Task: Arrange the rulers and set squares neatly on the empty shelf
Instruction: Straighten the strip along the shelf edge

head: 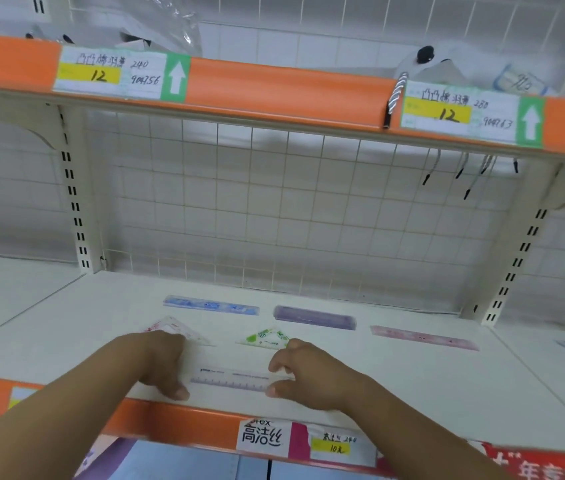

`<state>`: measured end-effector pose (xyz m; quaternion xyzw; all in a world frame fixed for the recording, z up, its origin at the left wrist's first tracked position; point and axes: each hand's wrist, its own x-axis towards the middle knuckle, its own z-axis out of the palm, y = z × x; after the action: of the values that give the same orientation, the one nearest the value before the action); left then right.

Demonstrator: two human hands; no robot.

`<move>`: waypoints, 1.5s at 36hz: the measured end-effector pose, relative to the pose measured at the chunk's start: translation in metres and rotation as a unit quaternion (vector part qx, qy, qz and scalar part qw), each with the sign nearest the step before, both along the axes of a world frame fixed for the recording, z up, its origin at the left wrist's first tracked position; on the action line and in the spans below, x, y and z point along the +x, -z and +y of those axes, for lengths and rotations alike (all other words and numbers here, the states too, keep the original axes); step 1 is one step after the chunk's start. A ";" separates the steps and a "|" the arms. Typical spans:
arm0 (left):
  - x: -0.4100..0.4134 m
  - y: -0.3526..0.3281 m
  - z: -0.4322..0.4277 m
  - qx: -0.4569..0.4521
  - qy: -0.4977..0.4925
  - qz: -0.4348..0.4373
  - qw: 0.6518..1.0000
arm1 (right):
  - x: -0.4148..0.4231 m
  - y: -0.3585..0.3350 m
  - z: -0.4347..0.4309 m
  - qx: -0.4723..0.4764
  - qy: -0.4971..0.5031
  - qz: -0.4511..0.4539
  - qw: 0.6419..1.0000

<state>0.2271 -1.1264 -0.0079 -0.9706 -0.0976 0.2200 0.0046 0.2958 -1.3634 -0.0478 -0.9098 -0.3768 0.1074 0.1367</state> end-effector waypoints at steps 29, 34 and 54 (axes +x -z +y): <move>0.001 0.003 -0.017 0.032 0.055 -0.004 0.998 | -0.001 -0.009 -0.029 0.006 0.048 -0.002 0.999; 0.003 0.001 -0.028 0.015 0.069 0.002 0.998 | 0.004 -0.009 -0.030 0.043 0.080 -0.018 0.996; 0.012 -0.004 -0.038 0.042 0.089 0.036 0.995 | 0.067 0.001 -0.054 0.020 0.200 -0.146 0.969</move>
<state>0.2389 -1.1641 -0.0041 -0.9659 -0.0199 0.2488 0.0686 0.3629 -1.4174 -0.0489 -0.9696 -0.2052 -0.0633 0.1172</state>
